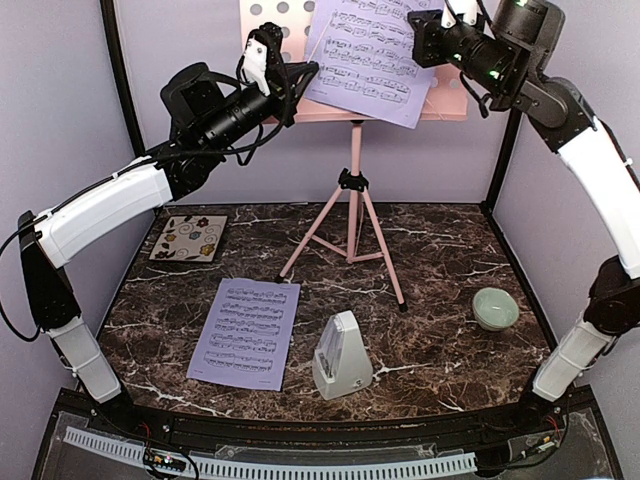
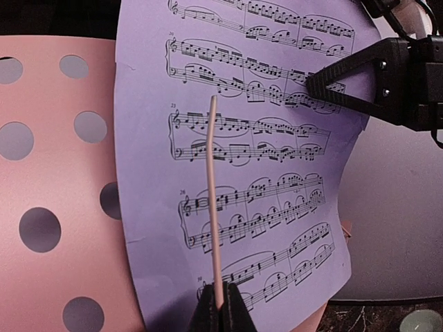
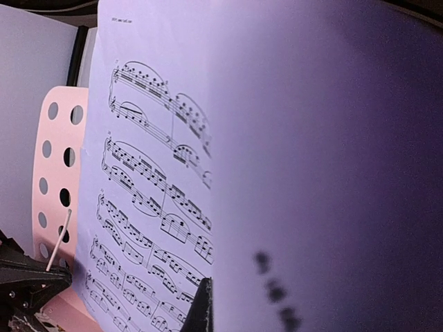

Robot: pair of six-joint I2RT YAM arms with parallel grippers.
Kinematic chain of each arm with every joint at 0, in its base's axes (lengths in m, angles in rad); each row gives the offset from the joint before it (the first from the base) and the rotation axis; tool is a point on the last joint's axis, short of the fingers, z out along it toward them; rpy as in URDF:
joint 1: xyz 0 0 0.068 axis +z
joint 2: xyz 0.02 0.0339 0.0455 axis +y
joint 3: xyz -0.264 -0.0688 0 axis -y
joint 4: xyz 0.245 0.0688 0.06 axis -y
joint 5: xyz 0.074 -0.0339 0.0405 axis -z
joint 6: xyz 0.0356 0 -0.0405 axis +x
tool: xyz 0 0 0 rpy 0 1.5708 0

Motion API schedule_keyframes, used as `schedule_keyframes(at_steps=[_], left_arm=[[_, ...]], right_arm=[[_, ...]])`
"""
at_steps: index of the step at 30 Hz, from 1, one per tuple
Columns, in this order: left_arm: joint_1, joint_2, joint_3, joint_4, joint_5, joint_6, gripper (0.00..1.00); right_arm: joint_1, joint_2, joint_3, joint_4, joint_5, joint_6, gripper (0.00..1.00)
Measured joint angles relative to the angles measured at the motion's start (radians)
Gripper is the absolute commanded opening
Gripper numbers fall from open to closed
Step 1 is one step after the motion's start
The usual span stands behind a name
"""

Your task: Set up the instrument practice props

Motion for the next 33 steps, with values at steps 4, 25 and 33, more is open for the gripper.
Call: schedule_keyframes(at_steps=[4,25,33], left_arm=[[0.000,0.000,0.000,0.000,0.014,0.005,0.00],[0.001,0.000,0.000,-0.001,0.046,0.018,0.00],[0.002,0.000,0.000,-0.001,0.058,0.018,0.00]], right_arm=[[0.000,0.046,0.027,0.024,-0.058,-0.024,0.00],[0.000,0.177,0.110,0.160,-0.251,-0.348,0.00],[0.000,0.194,0.114,0.178,-0.283,-0.447,0.00]])
